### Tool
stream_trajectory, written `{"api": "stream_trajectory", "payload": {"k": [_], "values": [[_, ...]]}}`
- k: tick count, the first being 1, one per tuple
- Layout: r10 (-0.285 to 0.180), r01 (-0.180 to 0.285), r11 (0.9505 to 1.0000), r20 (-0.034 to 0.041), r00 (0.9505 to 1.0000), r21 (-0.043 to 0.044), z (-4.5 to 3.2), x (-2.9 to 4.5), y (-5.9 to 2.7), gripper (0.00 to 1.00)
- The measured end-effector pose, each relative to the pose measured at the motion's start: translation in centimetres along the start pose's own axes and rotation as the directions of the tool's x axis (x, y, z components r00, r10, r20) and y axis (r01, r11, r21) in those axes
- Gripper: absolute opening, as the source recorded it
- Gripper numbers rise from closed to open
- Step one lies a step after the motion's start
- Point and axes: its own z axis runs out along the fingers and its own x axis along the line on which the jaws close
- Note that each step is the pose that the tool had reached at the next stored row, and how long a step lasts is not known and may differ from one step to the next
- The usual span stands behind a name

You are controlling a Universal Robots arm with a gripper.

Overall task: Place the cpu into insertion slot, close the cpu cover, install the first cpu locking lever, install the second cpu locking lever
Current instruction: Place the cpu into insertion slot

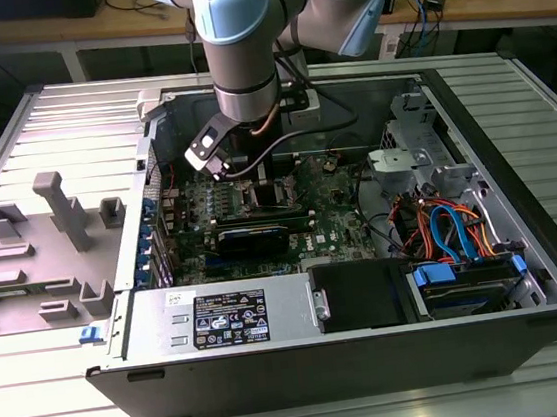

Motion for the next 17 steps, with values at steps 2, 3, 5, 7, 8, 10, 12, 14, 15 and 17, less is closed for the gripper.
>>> {"api": "stream_trajectory", "payload": {"k": [2,3,5,7,8,10,12,14,15,17], "values": [[0.000,0.000,1.0000,-0.0001,1.0000,0.0001,0.01,0.00,0.00,0.60],[0.000,0.000,1.0000,0.0000,1.0000,0.0001,0.01,0.00,0.00,0.60],[0.000,0.000,1.0000,0.0000,1.0000,0.0001,0.01,0.00,0.00,0.60],[0.000,0.000,1.0000,-0.0003,1.0000,0.0000,-0.05,0.01,0.01,0.60],[0.000,0.000,1.0000,-0.0013,1.0000,-0.0003,-0.23,0.03,0.03,0.60],[0.000,0.000,1.0000,-0.0003,1.0000,0.0004,-0.32,0.02,0.04,0.60],[0.000,0.000,1.0000,-0.0002,1.0000,0.0004,-0.32,0.02,0.04,0.60],[0.000,0.000,1.0000,-0.0002,1.0000,0.0004,-0.32,0.02,0.04,0.60],[0.000,0.000,1.0000,-0.0009,1.0000,0.0003,-0.31,0.03,0.04,0.62],[0.000,0.000,1.0000,-0.0006,1.0000,0.0003,-0.32,0.02,0.05,0.67]]}}
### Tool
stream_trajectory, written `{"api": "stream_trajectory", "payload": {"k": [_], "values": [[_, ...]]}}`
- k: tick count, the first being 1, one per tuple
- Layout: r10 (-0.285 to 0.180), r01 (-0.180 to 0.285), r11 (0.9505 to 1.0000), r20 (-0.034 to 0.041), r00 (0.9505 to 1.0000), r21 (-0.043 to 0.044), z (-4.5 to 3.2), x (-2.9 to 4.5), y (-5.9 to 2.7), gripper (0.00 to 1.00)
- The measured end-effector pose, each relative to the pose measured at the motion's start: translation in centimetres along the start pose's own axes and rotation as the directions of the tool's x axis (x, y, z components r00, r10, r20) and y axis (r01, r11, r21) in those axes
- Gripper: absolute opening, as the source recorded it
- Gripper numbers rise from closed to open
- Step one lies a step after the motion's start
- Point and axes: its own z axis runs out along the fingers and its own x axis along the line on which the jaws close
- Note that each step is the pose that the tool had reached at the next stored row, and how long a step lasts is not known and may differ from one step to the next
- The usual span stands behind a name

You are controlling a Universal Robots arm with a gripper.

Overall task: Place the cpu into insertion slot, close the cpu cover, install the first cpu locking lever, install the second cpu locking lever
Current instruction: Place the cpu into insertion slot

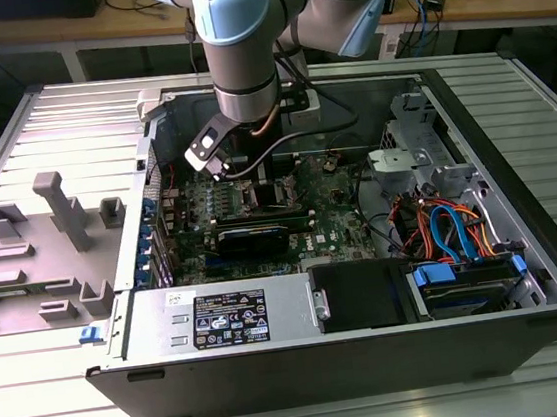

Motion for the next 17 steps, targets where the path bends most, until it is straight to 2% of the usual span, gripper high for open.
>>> {"api": "stream_trajectory", "payload": {"k": [1,3,7,11,12,14,15,16,17], "values": [[0.000,0.000,1.0000,0.0004,1.0000,0.0002,-0.02,0.00,0.03,0.74],[0.000,0.000,1.0000,0.0006,1.0000,0.0012,-0.05,-0.01,0.11,0.74],[0.004,-0.004,0.9999,0.0010,1.0000,0.0111,0.00,0.00,0.55,0.74],[0.008,-0.008,0.9998,0.0010,1.0000,0.0163,0.00,0.00,0.59,0.72],[0.010,-0.010,0.9997,0.0013,1.0000,0.0201,0.00,0.00,0.66,0.65],[0.011,-0.011,0.9996,0.0017,0.9999,0.0278,-0.08,0.01,0.83,0.65],[0.012,-0.012,0.9993,0.0017,0.9999,0.0358,-0.08,0.01,0.96,0.65],[0.013,-0.013,0.9991,0.0020,0.9999,0.0401,-0.08,0.01,1.06,0.65],[0.013,-0.013,0.9990,0.0020,0.9999,0.0418,-0.09,0.01,1.07,0.65]]}}
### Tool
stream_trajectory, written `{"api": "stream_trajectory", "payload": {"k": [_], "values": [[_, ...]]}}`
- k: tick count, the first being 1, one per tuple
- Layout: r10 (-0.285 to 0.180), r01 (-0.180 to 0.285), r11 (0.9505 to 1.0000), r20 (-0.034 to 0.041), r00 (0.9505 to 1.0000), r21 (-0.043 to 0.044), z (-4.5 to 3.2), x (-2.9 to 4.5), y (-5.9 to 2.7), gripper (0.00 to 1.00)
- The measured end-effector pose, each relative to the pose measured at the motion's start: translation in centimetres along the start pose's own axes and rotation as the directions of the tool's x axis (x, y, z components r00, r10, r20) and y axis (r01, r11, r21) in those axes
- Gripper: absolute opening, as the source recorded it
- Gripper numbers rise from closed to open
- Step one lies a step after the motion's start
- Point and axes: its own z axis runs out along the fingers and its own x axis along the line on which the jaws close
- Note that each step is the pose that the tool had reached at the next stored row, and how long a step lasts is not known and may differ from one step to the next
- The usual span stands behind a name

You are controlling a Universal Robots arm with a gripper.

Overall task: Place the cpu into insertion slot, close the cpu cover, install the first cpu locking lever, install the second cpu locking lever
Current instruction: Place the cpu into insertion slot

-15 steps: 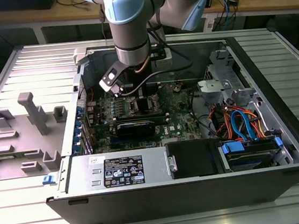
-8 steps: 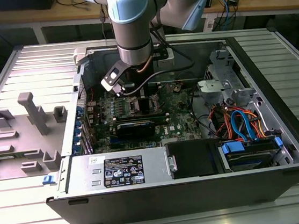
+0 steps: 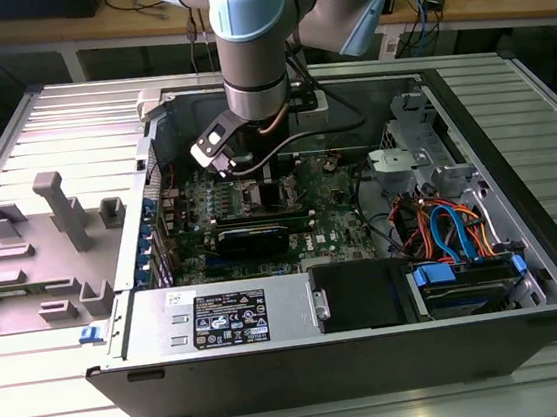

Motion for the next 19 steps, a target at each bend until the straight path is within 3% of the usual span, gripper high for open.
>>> {"api": "stream_trajectory", "payload": {"k": [2,4,5,6,7,10,13,19], "values": [[0.000,0.000,1.0000,0.0000,1.0000,0.0015,0.00,0.00,0.01,0.65],[0.001,-0.001,0.9995,0.0007,1.0000,0.0315,0.01,0.01,0.06,0.65],[0.002,-0.002,0.9981,0.0017,1.0000,0.0613,0.01,0.01,0.15,0.65],[0.002,-0.003,0.9978,0.0045,1.0000,0.0655,0.01,0.02,0.18,0.65],[0.002,-0.002,0.9979,0.0062,1.0000,0.0648,0.01,0.03,0.18,0.65],[-0.006,0.005,0.9988,0.0177,0.9998,0.0492,-0.14,0.33,0.19,0.65],[-0.035,0.034,0.9982,0.0197,0.9992,0.0496,-0.11,0.35,0.25,0.65],[-0.036,0.035,0.9982,0.0226,0.9991,0.0497,-0.09,0.35,0.38,0.65]]}}
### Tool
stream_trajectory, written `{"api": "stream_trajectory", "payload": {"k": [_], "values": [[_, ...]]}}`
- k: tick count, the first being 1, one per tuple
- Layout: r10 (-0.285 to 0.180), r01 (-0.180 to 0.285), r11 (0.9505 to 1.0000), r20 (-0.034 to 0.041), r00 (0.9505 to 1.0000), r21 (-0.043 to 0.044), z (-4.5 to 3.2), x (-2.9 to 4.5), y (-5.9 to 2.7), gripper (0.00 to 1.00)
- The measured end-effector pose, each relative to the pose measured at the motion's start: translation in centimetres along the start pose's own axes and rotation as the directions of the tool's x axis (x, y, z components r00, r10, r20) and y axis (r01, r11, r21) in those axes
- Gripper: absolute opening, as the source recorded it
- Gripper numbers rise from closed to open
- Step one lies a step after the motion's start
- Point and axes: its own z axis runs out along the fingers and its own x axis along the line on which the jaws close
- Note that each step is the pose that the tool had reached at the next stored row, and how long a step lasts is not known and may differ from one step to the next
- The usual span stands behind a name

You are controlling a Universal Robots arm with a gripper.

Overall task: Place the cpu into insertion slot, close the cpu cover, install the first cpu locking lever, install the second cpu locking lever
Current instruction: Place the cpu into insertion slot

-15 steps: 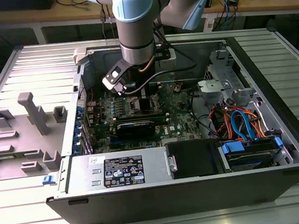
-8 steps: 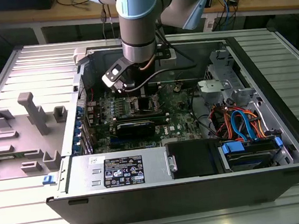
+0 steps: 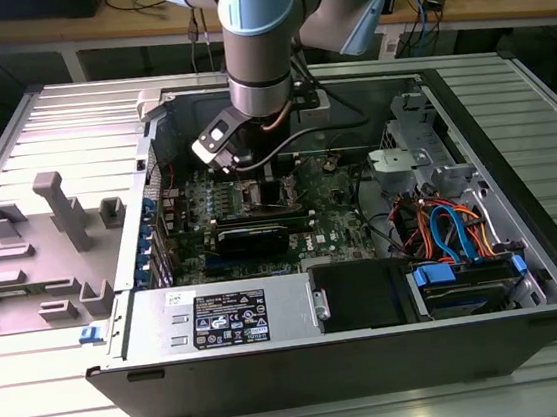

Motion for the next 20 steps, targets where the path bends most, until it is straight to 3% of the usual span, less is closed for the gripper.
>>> {"api": "stream_trajectory", "payload": {"k": [2,12,16,20], "values": [[0.000,0.000,1.0000,0.0004,1.0000,0.0000,0.00,0.00,0.07,0.56],[0.000,0.000,1.0000,0.0007,1.0000,0.0000,0.01,0.00,0.22,0.56],[0.000,0.000,1.0000,0.0006,1.0000,0.0000,0.02,0.00,0.22,0.69],[0.000,0.000,1.0000,0.0006,1.0000,-0.0001,-0.32,0.01,0.22,0.69]]}}
